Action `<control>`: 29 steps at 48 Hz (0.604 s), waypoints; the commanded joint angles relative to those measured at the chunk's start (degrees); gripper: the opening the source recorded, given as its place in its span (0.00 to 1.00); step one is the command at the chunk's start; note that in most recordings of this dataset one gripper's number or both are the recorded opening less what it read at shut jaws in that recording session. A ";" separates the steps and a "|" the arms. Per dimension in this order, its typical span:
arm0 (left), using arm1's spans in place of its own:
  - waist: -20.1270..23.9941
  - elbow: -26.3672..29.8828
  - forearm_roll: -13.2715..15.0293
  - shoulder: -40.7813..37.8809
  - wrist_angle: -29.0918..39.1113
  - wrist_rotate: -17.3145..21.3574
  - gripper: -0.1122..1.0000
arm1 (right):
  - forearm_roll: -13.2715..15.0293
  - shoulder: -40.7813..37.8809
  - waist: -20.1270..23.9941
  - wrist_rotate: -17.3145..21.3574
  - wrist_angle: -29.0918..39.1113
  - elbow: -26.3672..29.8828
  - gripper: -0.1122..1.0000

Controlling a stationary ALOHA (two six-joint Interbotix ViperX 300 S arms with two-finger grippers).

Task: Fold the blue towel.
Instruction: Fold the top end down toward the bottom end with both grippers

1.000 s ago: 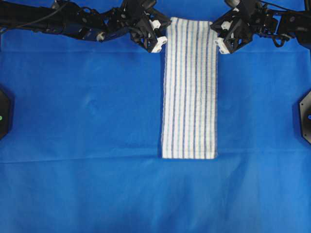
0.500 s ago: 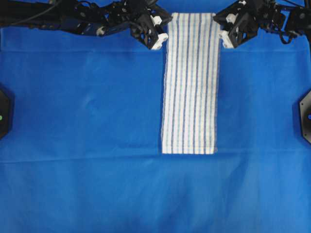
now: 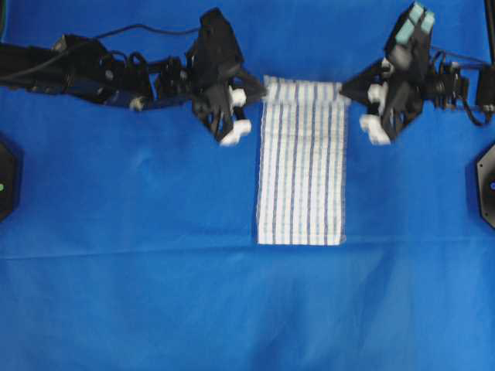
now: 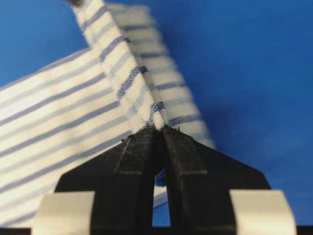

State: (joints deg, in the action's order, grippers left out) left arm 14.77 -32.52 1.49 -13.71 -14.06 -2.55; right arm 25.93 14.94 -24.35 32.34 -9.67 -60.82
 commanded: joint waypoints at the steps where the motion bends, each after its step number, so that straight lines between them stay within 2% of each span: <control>1: -2.81 -0.53 0.00 2.37 -0.44 0.00 0.12 | -0.53 1.85 3.78 0.97 1.14 -0.35 0.15; 15: -11.69 -1.05 0.18 2.46 -0.09 -0.26 0.12 | -1.14 1.67 15.12 4.57 5.19 -0.88 0.15; 29: -16.88 -1.32 0.18 2.64 1.76 -5.54 0.12 | -1.49 0.88 22.06 7.47 5.63 -0.62 0.15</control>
State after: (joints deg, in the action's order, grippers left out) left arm -0.88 -34.19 1.58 -12.92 -12.48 -7.47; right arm 24.70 15.82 -3.60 39.55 -3.96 -62.14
